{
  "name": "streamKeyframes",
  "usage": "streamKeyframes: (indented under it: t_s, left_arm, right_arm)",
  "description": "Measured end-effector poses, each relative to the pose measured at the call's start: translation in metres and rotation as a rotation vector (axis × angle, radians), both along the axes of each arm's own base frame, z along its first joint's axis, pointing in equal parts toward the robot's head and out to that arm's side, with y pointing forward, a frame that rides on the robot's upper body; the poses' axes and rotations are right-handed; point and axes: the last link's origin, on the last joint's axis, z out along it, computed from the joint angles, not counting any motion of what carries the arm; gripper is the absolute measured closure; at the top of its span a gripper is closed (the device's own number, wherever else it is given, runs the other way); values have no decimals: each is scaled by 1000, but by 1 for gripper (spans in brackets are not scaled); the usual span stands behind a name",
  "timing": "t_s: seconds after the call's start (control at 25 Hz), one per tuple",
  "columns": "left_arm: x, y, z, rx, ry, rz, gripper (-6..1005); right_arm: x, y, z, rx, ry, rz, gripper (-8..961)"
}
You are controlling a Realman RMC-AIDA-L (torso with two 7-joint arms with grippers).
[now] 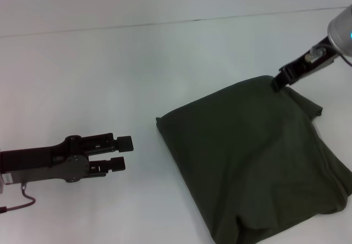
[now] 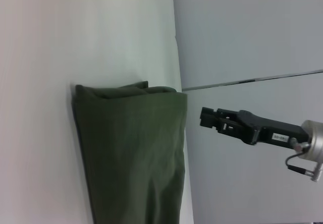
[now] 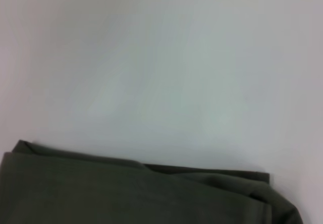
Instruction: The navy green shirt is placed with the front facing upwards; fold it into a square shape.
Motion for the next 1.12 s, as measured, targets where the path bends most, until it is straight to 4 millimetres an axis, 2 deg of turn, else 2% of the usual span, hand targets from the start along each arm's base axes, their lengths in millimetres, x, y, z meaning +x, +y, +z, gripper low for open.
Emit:
streamKeyframes:
  t_s: [0.08, 0.28, 0.44, 0.6, 0.72, 0.84, 1.12]
  left_arm:
    - [0, 1, 0, 0, 1, -2, 210]
    - [0, 2, 2, 9, -2, 0, 212]
    - [1, 4, 4, 13, -1, -2, 213]
    - [1, 7, 7, 22, 1, 4, 215]
    - [-1, 8, 8, 31, 9, 8, 216]
    - [0, 9, 6, 26, 19, -1, 217]
    - [24, 2, -24, -100, 59, -132, 220]
  right_arm:
    - [-4, -2, 2, -11, 2, 6, 567]
    - [-20, -20, 1, -197, -19, 8, 566]
    - [-27, -31, 6, -268, -32, 2, 565]
    - [-17, -39, 13, -299, -68, -57, 564]
    - [-2, -44, 12, -317, -81, -103, 563]
    - [3, -47, 7, -317, -54, -100, 562]
    - [-5, -38, 7, -251, 16, -43, 560]
